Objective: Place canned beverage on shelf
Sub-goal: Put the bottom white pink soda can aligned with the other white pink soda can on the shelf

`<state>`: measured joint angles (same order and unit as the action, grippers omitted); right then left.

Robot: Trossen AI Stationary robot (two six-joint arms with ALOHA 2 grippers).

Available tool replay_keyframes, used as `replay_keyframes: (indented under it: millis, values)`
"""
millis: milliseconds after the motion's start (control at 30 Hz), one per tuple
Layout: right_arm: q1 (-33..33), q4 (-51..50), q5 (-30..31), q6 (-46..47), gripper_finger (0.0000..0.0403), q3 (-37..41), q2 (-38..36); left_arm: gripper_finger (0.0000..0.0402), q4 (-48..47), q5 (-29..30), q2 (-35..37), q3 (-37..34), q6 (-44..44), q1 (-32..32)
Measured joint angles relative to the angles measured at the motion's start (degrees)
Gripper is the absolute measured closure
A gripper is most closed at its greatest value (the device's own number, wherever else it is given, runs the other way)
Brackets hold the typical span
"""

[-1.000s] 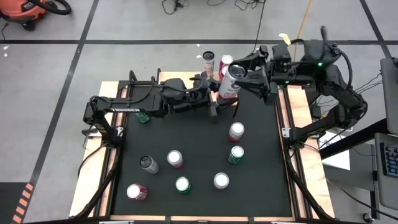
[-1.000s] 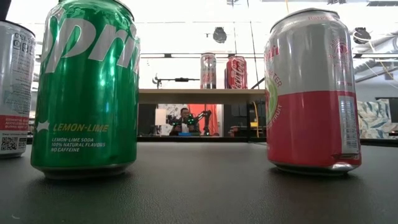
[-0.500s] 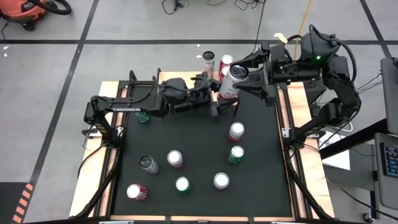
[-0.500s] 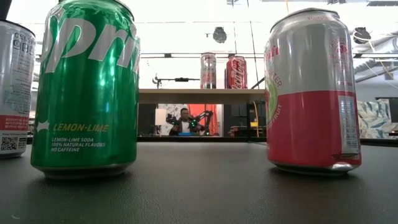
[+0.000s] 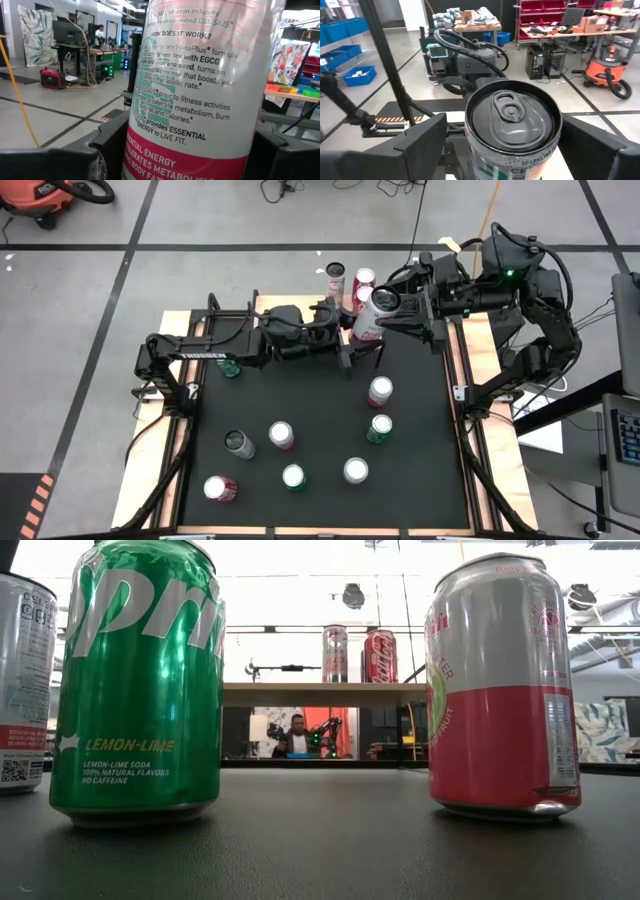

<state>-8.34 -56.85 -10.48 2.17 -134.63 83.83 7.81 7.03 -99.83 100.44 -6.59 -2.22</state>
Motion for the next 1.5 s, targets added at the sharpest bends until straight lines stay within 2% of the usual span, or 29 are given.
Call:
replay_keyframes:
  millis: [533,967,1100,1367,1500]
  values:
    - [0.00,-1.31,-0.22,-0.50,0.0144,-0.02,1.44,0.0126,-1.11,-0.09,-0.07,-0.04,-0.20,0.05]
    - [0.00,-1.75,-0.27,-1.79,0.0153,-0.02,1.73,0.0122,-2.18,-0.07,-0.09,-0.04,-0.47,0.05]
    - [0.02,-2.45,-0.15,-2.20,0.0154,0.06,1.85,0.0096,-2.78,0.72,-0.09,-0.04,-0.64,0.44]
    - [-0.57,-2.93,-0.13,-2.83,0.0154,0.13,1.86,0.0014,-2.79,2.21,-0.07,0.04,-0.89,0.79]
    - [-1.35,-3.20,-0.08,-2.83,0.0154,0.13,1.86,0.0003,-5.62,2.54,0.62,0.04,-1.14,0.79]
